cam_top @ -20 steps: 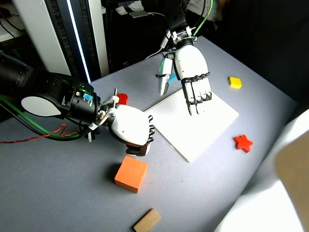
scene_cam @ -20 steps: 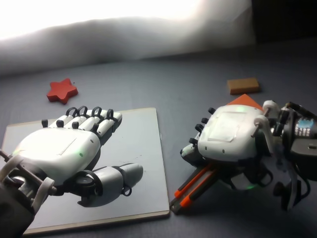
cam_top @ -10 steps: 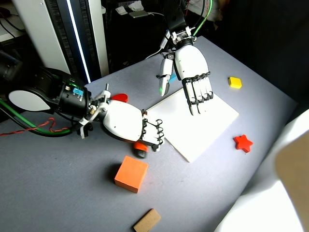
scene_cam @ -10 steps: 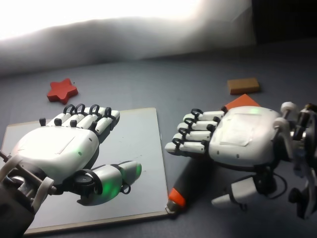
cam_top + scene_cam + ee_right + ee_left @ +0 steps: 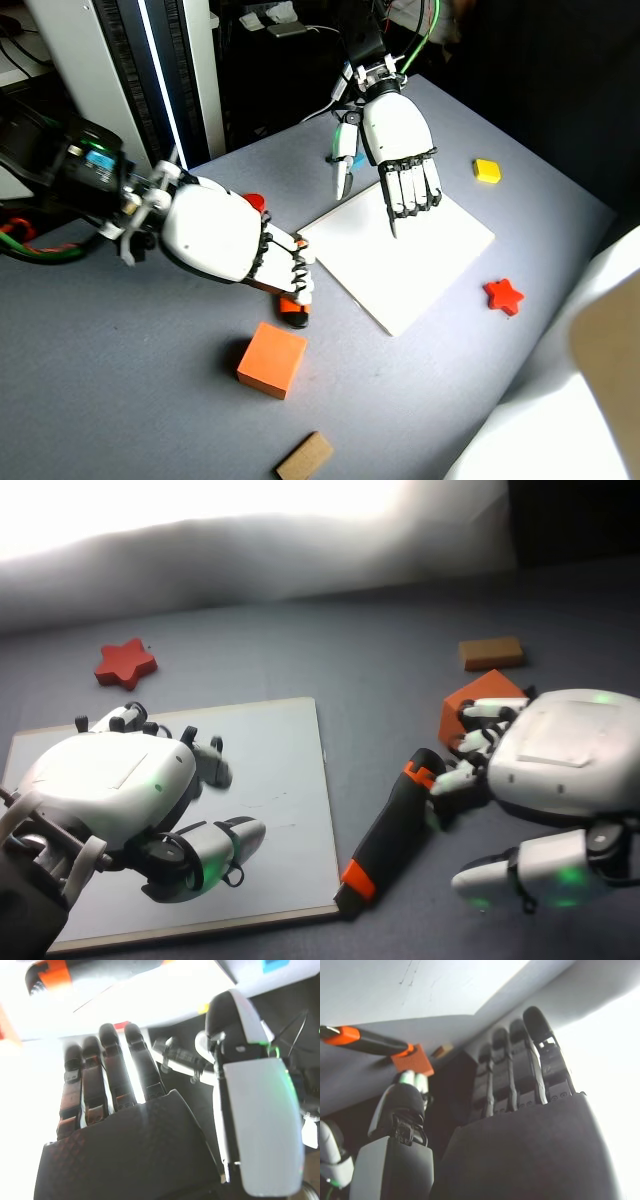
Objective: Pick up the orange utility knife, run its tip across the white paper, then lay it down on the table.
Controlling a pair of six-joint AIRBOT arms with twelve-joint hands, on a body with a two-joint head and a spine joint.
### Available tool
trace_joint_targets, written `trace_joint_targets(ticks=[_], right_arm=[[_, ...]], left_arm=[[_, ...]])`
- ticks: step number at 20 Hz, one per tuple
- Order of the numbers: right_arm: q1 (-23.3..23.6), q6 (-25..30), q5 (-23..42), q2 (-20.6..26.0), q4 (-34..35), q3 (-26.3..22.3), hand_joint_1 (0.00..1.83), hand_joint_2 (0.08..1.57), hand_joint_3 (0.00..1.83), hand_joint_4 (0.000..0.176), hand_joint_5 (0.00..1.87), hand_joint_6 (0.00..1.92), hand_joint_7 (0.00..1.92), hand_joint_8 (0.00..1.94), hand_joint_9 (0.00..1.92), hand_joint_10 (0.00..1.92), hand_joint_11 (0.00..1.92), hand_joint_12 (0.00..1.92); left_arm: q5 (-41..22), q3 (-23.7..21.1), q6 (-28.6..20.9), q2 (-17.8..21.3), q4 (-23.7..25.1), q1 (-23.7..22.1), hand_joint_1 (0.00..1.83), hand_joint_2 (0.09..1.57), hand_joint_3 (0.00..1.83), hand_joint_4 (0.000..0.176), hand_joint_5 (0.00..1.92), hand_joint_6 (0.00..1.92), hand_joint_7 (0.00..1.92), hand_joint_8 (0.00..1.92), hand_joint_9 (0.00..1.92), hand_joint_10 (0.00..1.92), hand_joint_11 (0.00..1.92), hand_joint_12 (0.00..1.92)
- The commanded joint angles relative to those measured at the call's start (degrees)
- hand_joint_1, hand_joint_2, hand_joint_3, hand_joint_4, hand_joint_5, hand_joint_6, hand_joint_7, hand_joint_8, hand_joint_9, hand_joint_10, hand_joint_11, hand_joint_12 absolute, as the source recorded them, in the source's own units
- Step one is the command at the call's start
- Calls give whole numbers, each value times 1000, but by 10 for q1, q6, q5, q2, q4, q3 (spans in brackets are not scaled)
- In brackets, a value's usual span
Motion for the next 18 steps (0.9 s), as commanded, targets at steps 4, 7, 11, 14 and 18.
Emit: trace_joint_targets(ticks=[4, 7, 11, 14, 18], right_arm=[[9, 6, 71, 43, 3, -25, 125, 1407, 21, 0, 882, 1367, 1075, 1368, 970, 1664, 670, 1921], [8, 21, 85, 62, 3, -32, 78, 1516, 35, 0, 980, 1554, 1176, 1559, 1107, 1824, 885, 1921], [4, 30, 126, 84, 40, -48, 311, 1554, 39, 0, 991, 1801, 1200, 1748, 1165, 1921, 1030, 1921], [3, 27, 131, 96, 40, -52, 413, 1544, 24, 0, 953, 1813, 1192, 1749, 1161, 1921, 1015, 1921], [-9, 32, 130, 112, 25, -55, 434, 1536, 11, 0, 951, 1802, 1179, 1742, 1157, 1921, 1013, 1921]], left_arm=[[-44, 3, 4, -1, 38, -4, 292, 1373, 8, 0, 807, 1135, 881, 1375, 677, 1716, 396, 1918], [-44, 4, 4, -1, 40, -10, 328, 1411, 9, 0, 827, 1577, 936, 1648, 798, 1884, 580, 1921], [-44, 7, 0, -1, 40, -22, 425, 1493, 13, 0, 933, 1825, 1031, 1765, 946, 1921, 754, 1921], [-43, 5, 4, -1, 40, -31, 559, 1490, 2, 0, 940, 1919, 1022, 1847, 965, 1921, 783, 1921], [-16, -2, 25, -1, 44, -48, 611, 1470, 0, 0, 914, 1884, 1010, 1829, 972, 1921, 794, 1921]])
